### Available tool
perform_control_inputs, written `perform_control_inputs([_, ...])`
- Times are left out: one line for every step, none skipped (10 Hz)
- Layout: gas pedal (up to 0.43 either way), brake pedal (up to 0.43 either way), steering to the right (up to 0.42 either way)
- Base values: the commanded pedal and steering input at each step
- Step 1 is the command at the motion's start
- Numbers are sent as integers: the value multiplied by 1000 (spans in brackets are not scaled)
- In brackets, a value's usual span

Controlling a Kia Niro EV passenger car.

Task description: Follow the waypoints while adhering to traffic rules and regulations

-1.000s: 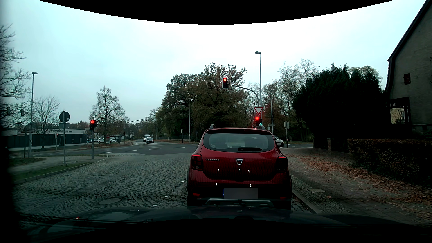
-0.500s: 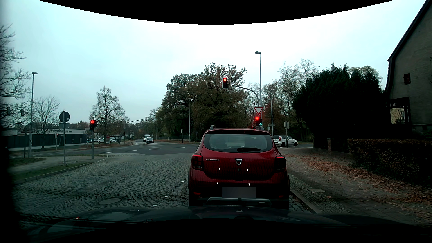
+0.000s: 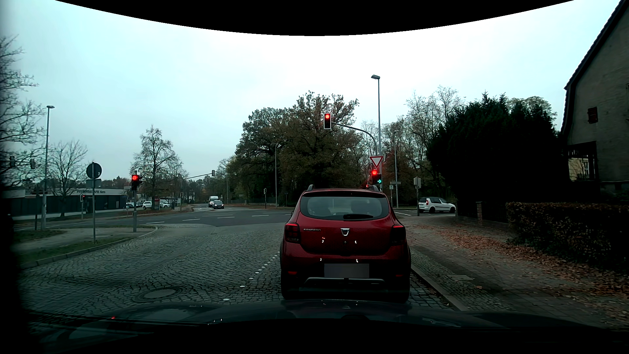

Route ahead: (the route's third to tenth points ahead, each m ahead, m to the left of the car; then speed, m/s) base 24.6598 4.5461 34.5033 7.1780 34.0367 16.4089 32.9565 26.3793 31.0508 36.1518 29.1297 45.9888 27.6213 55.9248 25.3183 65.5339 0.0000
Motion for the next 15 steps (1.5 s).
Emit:
perform_control_inputs([0,0,3])
perform_control_inputs([0,0,3])
perform_control_inputs([0,0,3])
perform_control_inputs([20,0,3])
perform_control_inputs([47,0,2])
perform_control_inputs([47,0,0])
perform_control_inputs([47,0,-2])
perform_control_inputs([47,0,-3])
perform_control_inputs([47,0,-3])
perform_control_inputs([47,0,-6])
perform_control_inputs([47,0,-11])
perform_control_inputs([39,0,-14])
perform_control_inputs([39,0,-15])
perform_control_inputs([20,0,-15])
perform_control_inputs([0,0,-15])
